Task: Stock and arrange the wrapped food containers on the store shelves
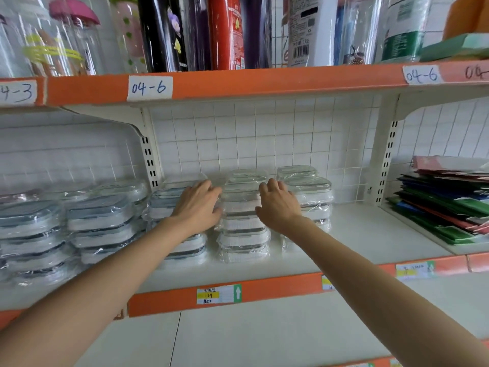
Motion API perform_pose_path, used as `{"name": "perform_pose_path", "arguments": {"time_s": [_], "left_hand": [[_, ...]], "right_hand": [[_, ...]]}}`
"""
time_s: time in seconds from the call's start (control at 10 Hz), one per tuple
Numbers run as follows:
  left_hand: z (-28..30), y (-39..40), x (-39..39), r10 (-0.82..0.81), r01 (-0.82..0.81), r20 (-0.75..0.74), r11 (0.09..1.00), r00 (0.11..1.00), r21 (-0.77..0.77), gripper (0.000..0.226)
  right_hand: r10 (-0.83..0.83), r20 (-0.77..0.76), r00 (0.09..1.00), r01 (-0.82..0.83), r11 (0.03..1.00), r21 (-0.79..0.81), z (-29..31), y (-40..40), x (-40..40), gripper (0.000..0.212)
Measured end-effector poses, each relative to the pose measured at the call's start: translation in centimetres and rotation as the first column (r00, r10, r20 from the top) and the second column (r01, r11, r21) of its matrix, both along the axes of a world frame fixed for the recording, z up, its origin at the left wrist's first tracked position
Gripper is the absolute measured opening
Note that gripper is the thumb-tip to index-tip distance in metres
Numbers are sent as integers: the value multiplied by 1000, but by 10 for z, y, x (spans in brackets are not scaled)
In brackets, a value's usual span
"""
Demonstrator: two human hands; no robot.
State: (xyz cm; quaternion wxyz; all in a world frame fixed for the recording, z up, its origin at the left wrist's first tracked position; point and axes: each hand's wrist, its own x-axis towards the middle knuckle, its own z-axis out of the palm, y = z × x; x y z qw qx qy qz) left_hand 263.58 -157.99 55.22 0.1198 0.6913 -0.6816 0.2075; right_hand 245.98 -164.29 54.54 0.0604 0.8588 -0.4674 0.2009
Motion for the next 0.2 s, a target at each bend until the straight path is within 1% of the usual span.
{"name": "perform_pose_path", "arguments": {"time_s": [0.1,0.2], "left_hand": [[0,18,16,2,-2,20,1000,1000,-4,32],[-1,37,33,-10,10,43,1000,999,2,30]], "right_hand": [[63,-19,998,-63,998,-13,6,12,6,43],[180,-57,982,-180,984,2,12,26,13,43]]}}
